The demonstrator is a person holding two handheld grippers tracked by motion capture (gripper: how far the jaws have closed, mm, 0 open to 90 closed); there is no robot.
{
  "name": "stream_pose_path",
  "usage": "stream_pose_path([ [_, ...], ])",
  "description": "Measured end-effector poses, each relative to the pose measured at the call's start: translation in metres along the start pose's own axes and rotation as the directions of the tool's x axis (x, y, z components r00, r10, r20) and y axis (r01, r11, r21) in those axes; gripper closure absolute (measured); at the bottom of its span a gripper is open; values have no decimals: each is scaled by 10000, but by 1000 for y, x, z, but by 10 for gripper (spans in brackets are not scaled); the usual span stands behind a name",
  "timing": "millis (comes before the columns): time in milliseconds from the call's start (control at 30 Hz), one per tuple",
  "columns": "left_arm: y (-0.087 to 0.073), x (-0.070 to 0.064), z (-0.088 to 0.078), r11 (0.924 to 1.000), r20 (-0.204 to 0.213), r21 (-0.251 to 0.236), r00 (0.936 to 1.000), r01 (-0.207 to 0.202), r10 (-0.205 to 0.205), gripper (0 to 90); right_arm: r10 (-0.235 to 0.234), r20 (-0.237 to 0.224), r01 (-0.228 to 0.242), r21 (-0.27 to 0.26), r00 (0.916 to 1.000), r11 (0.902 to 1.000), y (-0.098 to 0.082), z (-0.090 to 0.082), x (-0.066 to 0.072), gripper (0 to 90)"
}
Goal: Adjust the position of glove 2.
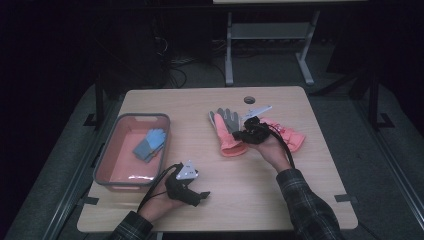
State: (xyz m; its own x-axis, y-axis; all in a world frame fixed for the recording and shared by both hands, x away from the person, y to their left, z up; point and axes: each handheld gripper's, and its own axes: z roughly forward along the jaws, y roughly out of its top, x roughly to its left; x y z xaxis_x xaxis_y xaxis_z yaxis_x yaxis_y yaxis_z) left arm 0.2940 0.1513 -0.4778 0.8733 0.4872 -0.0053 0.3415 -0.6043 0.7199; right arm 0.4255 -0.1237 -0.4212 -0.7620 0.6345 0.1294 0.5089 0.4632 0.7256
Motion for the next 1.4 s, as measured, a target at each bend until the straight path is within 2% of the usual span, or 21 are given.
stream_pose_path([
  [167,0,0,0,10000,-1,40,10000,9,-9,122,145,-51,-144,184,9999,9997,-6,3,-1,900],
  [433,1,0,0,10000,8,58,10000,-22,22,121,-1,-197,5,191,9998,9998,-18,-4,1,899],
  [600,1,0,0,10000,-5,62,10000,-41,41,122,-180,-295,187,223,9994,9996,-27,-12,6,900],
  [733,1,0,0,10000,-6,64,10000,-45,45,122,-520,-345,528,226,9980,9983,-36,-21,11,900],
  [1400,1,0,0,10000,-8,-1,10000,-38,38,122,-944,-662,982,567,9933,9935,-74,-65,36,899],
])
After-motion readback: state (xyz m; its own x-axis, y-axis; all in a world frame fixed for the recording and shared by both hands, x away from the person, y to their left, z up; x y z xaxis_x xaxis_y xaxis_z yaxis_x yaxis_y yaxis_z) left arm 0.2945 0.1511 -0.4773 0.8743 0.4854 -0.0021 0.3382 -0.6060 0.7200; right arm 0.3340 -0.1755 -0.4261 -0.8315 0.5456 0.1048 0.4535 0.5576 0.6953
